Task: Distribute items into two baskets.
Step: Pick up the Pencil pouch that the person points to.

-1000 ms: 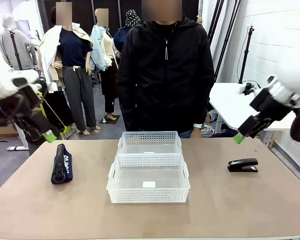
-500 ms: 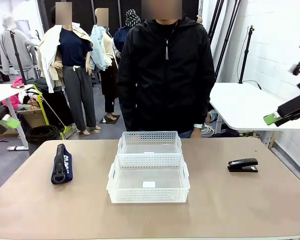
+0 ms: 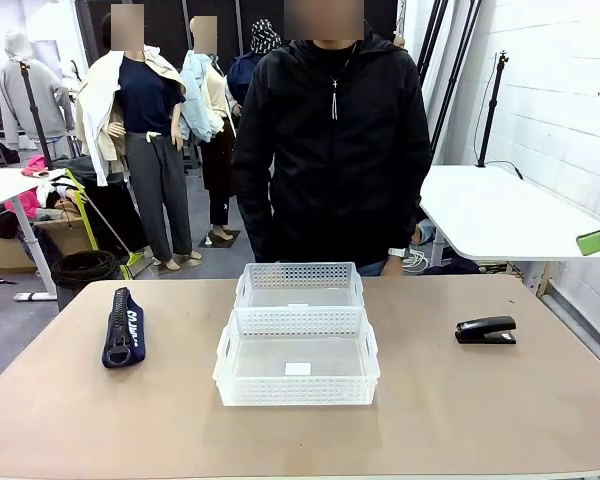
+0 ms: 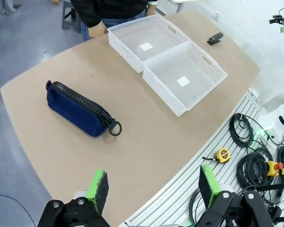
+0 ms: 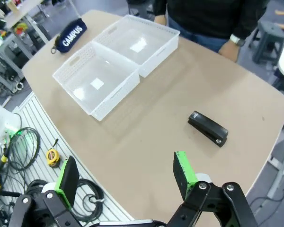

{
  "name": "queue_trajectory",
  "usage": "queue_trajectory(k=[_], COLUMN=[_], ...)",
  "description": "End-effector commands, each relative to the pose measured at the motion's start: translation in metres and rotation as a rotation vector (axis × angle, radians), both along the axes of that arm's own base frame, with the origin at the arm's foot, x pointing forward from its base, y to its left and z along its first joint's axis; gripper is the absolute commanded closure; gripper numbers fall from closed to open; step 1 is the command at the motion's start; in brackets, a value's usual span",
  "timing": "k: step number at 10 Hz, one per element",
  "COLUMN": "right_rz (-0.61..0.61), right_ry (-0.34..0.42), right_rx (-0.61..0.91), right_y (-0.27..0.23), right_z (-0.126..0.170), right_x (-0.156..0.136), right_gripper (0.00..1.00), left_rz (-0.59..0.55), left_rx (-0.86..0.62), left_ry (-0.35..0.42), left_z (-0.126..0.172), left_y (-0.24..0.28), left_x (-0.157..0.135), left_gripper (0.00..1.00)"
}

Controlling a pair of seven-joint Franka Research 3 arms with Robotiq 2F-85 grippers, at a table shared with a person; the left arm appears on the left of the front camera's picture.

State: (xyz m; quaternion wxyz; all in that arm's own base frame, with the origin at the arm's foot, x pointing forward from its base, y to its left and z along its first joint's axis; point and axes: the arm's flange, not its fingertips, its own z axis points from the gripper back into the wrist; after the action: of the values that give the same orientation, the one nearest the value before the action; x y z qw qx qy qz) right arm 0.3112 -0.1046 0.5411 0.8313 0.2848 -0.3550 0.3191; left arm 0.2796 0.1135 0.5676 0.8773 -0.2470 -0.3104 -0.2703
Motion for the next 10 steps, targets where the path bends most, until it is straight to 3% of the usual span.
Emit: queue_trajectory(k=[1, 2, 5, 10], right_rz=[0.078, 0.111, 0.14, 0.185], right_ry=[-0.013, -0.03, -0.073, -0.114], right_rx=[0.016, 0.03, 0.016, -0.018], right_y=[0.001, -0.003, -0.016, -0.006], right_z=[-0.015, -0.018, -0.018, -0.006], right_x=[0.009, 0.011, 0.014, 0.02], right_gripper=[0.0, 0.0, 0.0, 0.0], left_rz=[-0.053, -0.067, -0.108, -0.068], left_rx=[0.002, 0.0, -0.045, -0.086], left_ry=[0.059, 0.057, -0.054, -0.137], left_z=[-0.004, -0.003, -0.004, -0.003], left_y=[0.0, 0.0, 0.013, 0.026], left_x=[0.022, 0.031, 0.038, 0.034], left_gripper=[0.0, 0.0, 0.0, 0.0])
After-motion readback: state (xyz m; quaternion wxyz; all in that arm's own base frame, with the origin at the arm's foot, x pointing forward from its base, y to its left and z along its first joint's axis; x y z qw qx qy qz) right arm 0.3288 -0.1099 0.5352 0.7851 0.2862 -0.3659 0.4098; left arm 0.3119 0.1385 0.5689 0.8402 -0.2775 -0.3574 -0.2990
